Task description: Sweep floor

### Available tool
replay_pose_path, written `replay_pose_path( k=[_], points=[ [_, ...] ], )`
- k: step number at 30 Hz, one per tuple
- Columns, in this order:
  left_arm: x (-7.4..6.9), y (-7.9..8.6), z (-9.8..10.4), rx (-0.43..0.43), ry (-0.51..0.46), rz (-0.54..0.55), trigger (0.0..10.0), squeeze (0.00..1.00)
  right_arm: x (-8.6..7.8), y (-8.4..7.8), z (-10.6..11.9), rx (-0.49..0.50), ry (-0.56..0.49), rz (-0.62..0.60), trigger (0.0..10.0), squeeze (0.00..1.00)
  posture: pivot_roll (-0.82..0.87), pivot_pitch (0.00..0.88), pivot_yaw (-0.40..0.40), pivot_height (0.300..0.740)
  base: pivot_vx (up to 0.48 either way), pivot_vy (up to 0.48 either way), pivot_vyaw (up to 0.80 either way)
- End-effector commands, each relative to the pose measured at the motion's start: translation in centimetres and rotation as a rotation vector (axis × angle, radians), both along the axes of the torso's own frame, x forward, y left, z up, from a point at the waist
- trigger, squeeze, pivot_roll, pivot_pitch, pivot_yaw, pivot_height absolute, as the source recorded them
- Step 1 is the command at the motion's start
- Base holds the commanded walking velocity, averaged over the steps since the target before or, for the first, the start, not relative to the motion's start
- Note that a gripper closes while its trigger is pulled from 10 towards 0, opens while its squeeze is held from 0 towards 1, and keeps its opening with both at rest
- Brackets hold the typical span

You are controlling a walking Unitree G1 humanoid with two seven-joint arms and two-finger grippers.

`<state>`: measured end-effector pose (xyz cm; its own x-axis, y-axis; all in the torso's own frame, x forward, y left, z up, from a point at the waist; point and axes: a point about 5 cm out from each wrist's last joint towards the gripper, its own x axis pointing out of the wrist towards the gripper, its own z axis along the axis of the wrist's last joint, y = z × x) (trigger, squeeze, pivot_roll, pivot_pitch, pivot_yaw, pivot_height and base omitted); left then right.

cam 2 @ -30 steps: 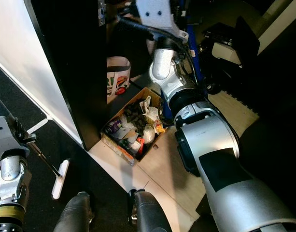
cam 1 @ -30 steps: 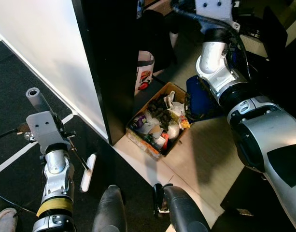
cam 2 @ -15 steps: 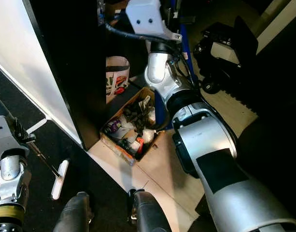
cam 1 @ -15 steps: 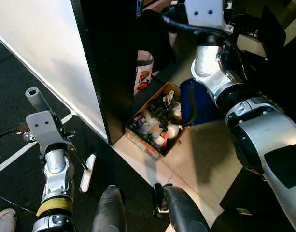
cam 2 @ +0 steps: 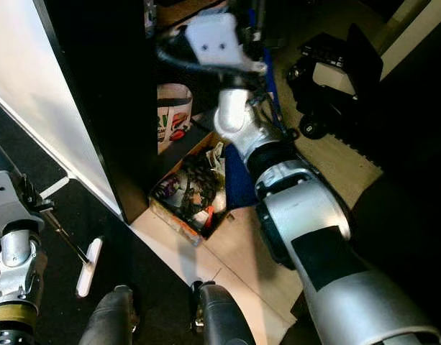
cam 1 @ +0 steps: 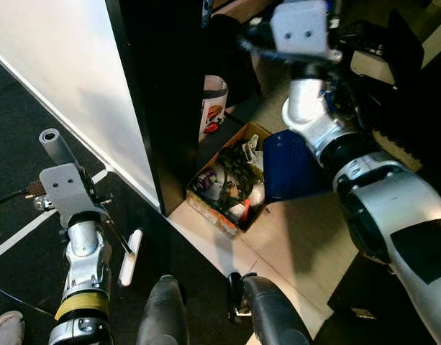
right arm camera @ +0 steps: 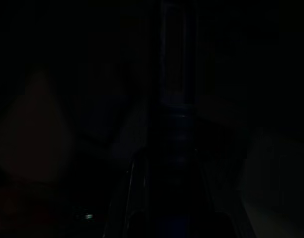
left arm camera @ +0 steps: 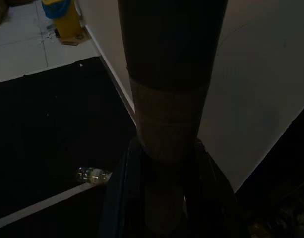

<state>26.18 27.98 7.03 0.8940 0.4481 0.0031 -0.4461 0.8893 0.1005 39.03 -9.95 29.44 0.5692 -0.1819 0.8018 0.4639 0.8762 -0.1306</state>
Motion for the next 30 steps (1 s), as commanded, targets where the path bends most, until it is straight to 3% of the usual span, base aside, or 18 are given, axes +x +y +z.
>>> replay_pose_path(
  k=[1, 2, 5, 8, 9, 10, 12, 15, 18, 22, 24, 26, 30],
  points=[
    [-0.9, -0.4, -2.3, -0.048, 0.101, 0.013, 10.0, 0.00, 0.3, -1.6, 1.5, 0.030, -0.006, -0.034, 10.0, 0.00, 0.08, 0.139, -0.204, 0.740, 0.000, 0.000, 0.00],
    [-0.9, -0.4, -2.3, -0.048, 0.101, 0.013, 10.0, 0.00, 0.3, -1.6, 1.5, 0.030, -0.006, -0.034, 10.0, 0.00, 0.08, 0.139, -0.204, 0.740, 0.000, 0.000, 0.00],
    [-0.7, -0.2, -2.1, -0.048, 0.097, 0.012, 10.0, 0.00, 1.1, -6.0, 3.3, 0.202, 0.081, -0.028, 10.0, 0.00, 0.08, 0.123, -0.183, 0.740, 0.000, 0.000, 0.00],
    [-0.6, -0.1, -2.0, -0.048, 0.095, 0.011, 10.0, 0.00, 1.3, -7.4, 3.5, 0.237, 0.119, 0.006, 10.0, 0.00, 0.08, 0.122, -0.181, 0.740, 0.000, 0.000, 0.00],
    [-0.4, -0.2, -1.9, -0.047, 0.092, 0.006, 10.0, 0.00, 1.4, -8.5, 3.7, 0.265, 0.148, 0.086, 10.0, 0.00, 0.08, 0.122, -0.181, 0.740, 0.000, 0.000, 0.00],
    [-0.4, -0.2, -1.9, -0.047, 0.092, 0.006, 10.0, 0.00, 1.4, -8.5, 3.7, 0.265, 0.148, 0.086, 10.0, 0.00, 0.08, 0.122, -0.181, 0.740, 0.000, 0.000, 0.00],
    [-0.1, -0.1, -1.7, -0.046, 0.095, -0.012, 10.0, 0.00, 1.6, -10.9, 3.4, 0.382, 0.201, 0.229, 10.0, 0.00, 0.08, 0.099, -0.129, 0.740, 0.000, 0.000, 0.00],
    [0.2, -0.3, -1.6, -0.046, 0.108, -0.045, 10.0, 0.00, 1.8, -12.0, 2.3, 0.435, 0.277, 0.316, 10.0, 0.00, 0.08, 0.088, -0.107, 0.740, 0.000, 0.000, 0.00],
    [0.5, -0.8, -1.8, -0.039, 0.128, -0.084, 10.0, 0.00, 2.0, -12.4, 0.7, 0.405, 0.365, 0.345, 10.0, 0.00, 0.09, 0.073, -0.080, 0.740, 0.000, 0.000, 0.00],
    [0.7, -1.3, -1.9, -0.024, 0.151, -0.121, 10.0, 0.00, 1.9, -13.0, -1.2, 0.375, 0.459, 0.335, 10.0, 0.00, 0.09, 0.064, -0.062, 0.740, 0.000, 0.000, 0.00],
    [0.7, -1.3, -1.9, -0.024, 0.151, -0.121, 10.0, 0.00, 1.9, -13.0, -1.2, 0.375, 0.459, 0.335, 10.0, 0.00, 0.09, 0.064, -0.062, 0.740, 0.000, 0.000, 0.00],
    [1.1, -1.6, -2.0, -0.009, 0.183, -0.152, 10.0, 0.00, 1.8, -14.2, -3.5, 0.414, 0.573, 0.317, 10.0, 0.00, 0.09, 0.058, -0.047, 0.740, 0.000, 0.000, 0.00],
    [1.4, -1.9, -2.2, 0.004, 0.211, -0.174, 10.0, 0.00, 1.5, -15.5, -5.7, 0.470, 0.681, 0.290, 10.0, 0.00, 0.09, 0.057, -0.045, 0.740, 0.000, 0.000, 0.00]
  ],
)
